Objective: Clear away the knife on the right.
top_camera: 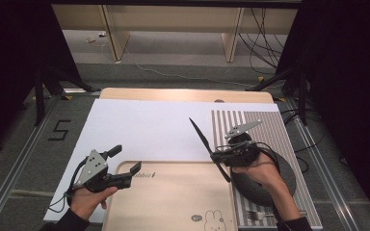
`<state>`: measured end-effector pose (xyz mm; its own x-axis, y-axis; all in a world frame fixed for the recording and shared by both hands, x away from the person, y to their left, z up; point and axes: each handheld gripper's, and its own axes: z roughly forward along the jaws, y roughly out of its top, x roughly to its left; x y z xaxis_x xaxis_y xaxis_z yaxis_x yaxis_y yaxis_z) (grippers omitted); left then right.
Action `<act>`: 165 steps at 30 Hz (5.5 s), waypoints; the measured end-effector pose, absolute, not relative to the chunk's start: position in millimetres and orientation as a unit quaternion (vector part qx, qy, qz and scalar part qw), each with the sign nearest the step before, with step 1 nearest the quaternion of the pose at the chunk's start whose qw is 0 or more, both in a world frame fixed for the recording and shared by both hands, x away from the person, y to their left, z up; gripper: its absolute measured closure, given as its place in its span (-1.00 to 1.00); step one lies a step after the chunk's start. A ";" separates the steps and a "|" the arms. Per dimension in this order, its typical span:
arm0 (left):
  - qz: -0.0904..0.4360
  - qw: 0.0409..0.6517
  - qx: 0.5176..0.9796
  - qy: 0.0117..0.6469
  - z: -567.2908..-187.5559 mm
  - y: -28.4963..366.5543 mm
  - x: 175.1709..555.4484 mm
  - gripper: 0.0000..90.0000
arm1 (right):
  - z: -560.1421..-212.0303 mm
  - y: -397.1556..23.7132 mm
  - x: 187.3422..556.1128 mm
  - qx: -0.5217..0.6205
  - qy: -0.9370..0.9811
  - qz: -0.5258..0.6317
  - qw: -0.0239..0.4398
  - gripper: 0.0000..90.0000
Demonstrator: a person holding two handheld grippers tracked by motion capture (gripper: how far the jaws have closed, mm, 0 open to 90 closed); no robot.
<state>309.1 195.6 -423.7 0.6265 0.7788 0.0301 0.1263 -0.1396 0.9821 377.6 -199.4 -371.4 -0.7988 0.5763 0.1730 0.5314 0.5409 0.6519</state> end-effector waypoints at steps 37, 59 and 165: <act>0.287 0.570 0.698 0.325 -423.6 196.1 308.7 -0.65 | -394.2 -176.5 336.1 0.316 0.882 0.349 -0.022 0.79; 0.286 0.571 0.697 0.325 -423.4 195.7 308.2 -0.65 | -408.6 -169.4 321.8 0.323 0.884 0.334 -0.047 0.79; 0.286 0.568 0.700 0.324 -424.6 195.4 308.7 -0.65 | -458.1 -112.8 302.3 0.271 0.935 0.230 -0.025 1.00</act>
<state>308.7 195.4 -424.6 0.6262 0.7790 0.0323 0.1287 -0.1441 0.9812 302.3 -112.8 -458.1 -0.8523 0.4947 0.1701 0.5172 0.7480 0.4159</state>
